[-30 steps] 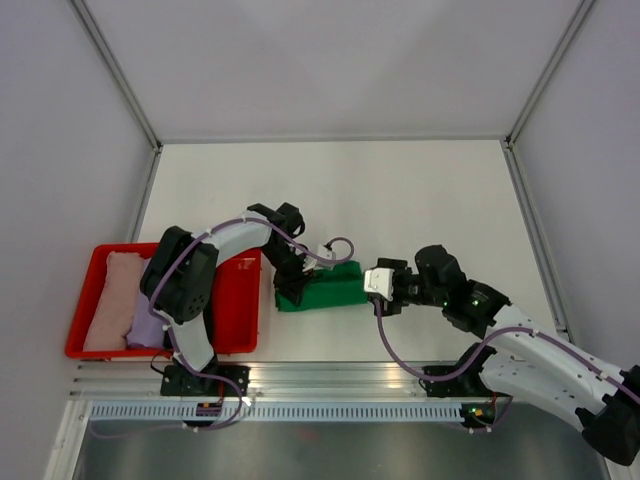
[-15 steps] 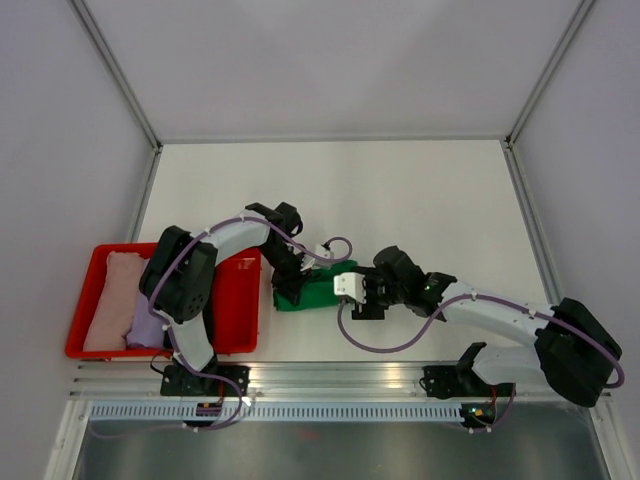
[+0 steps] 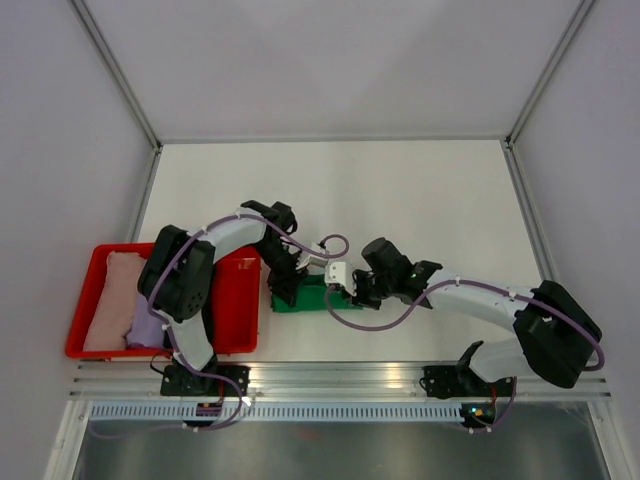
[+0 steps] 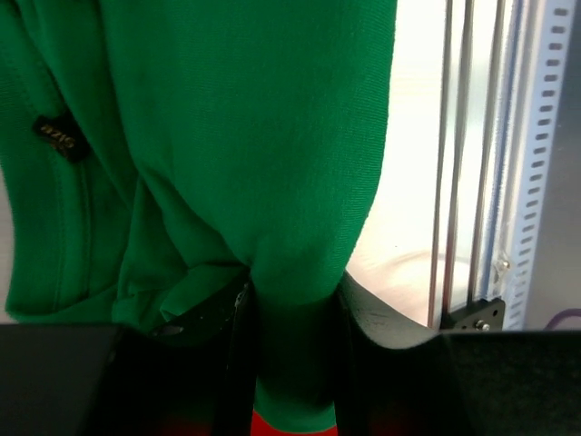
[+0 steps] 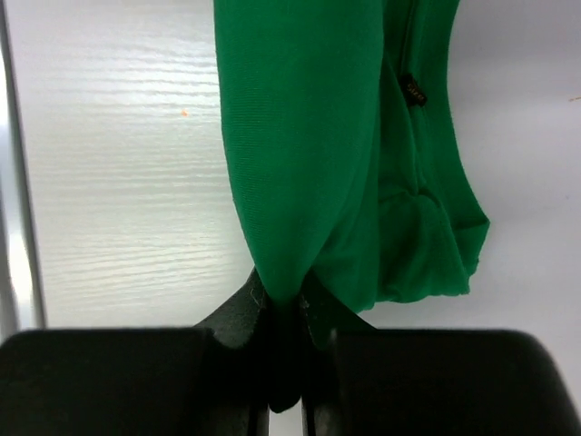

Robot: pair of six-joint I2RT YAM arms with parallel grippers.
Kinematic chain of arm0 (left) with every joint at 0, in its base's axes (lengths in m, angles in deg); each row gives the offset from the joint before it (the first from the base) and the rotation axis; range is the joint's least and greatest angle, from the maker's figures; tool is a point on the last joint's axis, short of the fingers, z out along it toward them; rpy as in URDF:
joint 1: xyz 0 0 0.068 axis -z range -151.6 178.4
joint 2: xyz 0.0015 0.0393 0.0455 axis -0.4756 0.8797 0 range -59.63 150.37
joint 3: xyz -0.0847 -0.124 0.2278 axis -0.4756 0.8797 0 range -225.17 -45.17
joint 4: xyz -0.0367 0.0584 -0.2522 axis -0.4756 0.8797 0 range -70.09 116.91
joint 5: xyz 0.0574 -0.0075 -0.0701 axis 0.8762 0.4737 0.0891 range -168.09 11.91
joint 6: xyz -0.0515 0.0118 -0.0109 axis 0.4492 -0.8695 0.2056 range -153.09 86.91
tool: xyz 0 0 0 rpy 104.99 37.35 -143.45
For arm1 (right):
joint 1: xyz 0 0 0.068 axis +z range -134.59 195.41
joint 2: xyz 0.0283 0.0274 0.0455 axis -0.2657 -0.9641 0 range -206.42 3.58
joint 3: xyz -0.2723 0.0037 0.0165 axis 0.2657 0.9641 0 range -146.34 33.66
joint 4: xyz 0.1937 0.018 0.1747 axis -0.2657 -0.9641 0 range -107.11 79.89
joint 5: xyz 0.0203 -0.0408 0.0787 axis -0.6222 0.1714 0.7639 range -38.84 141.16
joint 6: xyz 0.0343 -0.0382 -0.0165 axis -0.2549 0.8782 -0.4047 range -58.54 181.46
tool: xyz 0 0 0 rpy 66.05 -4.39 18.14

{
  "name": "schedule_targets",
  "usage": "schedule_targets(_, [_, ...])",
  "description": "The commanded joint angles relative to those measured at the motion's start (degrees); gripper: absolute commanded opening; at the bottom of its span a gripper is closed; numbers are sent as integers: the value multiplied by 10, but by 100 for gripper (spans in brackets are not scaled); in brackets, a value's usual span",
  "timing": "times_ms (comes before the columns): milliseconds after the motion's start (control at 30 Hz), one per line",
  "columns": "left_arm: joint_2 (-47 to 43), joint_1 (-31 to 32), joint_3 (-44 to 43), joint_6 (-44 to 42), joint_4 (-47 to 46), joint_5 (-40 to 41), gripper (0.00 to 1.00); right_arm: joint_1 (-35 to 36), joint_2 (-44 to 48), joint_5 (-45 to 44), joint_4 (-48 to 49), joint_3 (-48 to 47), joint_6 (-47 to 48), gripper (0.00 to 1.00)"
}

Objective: Roll the t-shirts
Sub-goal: Roll the tshirt

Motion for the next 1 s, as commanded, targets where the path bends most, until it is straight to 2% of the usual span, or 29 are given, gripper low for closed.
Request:
schedule_targets(0, [-4,-5,-24,-65,62,-37,37,-16,36,76,-40,-34,-86,4])
schedule_targets(167, [-5,-7,-28,-84,104,-55,37,-44,32,166,-67,-52,-185,1])
schedule_targets(333, [17,-7,-37,-59,105,-49,45,-65,43,174,10,21,-313,1])
schedule_targets(367, [21,-7,-40,-53,106,-46,48,-72,44,182,13,23,-318,1])
schedule_targets(467, [22,-16,-57,-38,113,-40,63,-101,43,203,-2,23,-318,1])
schedule_targets(600, [7,-21,-60,-23,117,-51,67,-126,29,237,0,26,-325,1])
schedule_targets(667, [6,-21,-62,25,103,-56,66,-128,17,239,-1,25,-326,1])
schedule_targets(700, [7,-21,-66,46,94,-56,63,-128,14,238,-4,21,-327,1])
schedule_targets(733, [10,-21,-68,64,90,-55,56,-129,12,243,-3,20,-330,1])
schedule_targets(767, [19,-21,-72,84,89,-55,37,-131,9,248,-4,20,-333,2])
schedule_targets(867, [24,-23,-76,105,93,-54,12,-134,14,271,-15,19,-362,3])
schedule_targets(900, [23,-24,-71,106,97,-58,8,-134,18,274,-21,18,-394,4])
schedule_targets(967, [16,-25,-61,107,100,-73,6,-135,31,253,-52,20,-409,5])
